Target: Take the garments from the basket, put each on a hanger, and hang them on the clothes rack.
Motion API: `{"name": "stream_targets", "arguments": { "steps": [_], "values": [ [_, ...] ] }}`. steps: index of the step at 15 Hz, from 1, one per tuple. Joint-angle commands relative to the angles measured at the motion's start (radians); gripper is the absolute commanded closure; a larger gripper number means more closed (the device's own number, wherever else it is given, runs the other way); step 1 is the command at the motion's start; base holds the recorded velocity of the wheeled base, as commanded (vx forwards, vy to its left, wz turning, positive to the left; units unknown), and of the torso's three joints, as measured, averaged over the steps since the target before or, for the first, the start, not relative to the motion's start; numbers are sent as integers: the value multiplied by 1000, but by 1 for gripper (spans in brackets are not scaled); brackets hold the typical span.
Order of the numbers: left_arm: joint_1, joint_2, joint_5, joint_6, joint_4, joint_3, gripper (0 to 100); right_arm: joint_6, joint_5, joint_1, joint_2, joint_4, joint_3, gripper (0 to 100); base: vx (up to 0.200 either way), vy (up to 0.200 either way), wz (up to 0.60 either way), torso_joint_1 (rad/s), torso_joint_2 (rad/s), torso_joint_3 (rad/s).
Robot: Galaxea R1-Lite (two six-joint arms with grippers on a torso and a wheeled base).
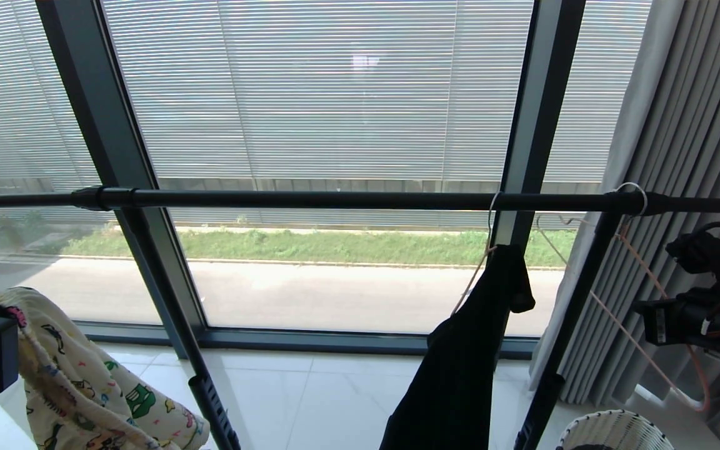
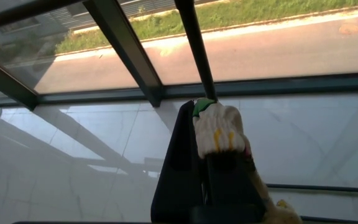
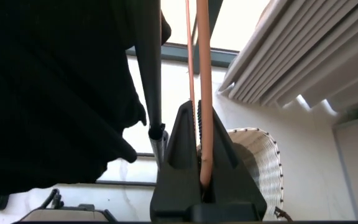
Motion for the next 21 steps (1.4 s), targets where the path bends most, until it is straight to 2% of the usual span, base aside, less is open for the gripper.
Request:
{"name": "stream_targets", "arguments": {
  "steps": [1, 2, 3, 5, 7, 9, 13, 15, 18, 21],
  "values": [
    [0, -12, 2, 1, -10, 0, 100, -2, -1, 0, -58, -57, 46, 100, 0, 0, 0, 0, 0, 0],
    [0, -12, 4, 1, -16, 0, 100, -3, -2, 0, -64, -87, 67, 100, 0, 0, 0, 0, 0, 0],
    [1, -13, 4, 1, -34, 0, 100, -3, -30, 0, -81, -158, 127, 100, 0, 0, 0, 0, 0, 0],
    [1, -15, 5, 2, -51, 0, 100, -2, -76, 0, -110, -216, 181, 100, 0, 0, 0, 0, 0, 0],
    [1, -22, 14, 7, -54, 0, 100, -2, -85, 0, -172, -224, 219, 100, 0, 0, 0, 0, 0, 0],
    [1, -36, 27, 36, -54, 2, 100, -2, -84, 0, -236, -222, 265, 100, -200, 0, 0, -2, 2, 10],
    [1, -53, 27, 42, -54, 14, 100, -5, -84, 0, -351, -216, 357, 100, -200, 0, 0, 4, 7, 2],
    [1, -53, 27, 44, -54, 17, 100, -6, -84, 2, -434, -162, 387, 100, -200, 0, 0, -5, 2, 2],
    [1, -52, 27, 53, -54, 18, 100, -8, -70, 2, -575, 43, 367, 100, -200, 0, 0, 2, -2, 2],
    [1, -55, 27, 53, -54, 37, 100, -8, -45, 2, -658, 155, 348, 100, -200, 0, 0, 1, 1, 4]
  ]
}}
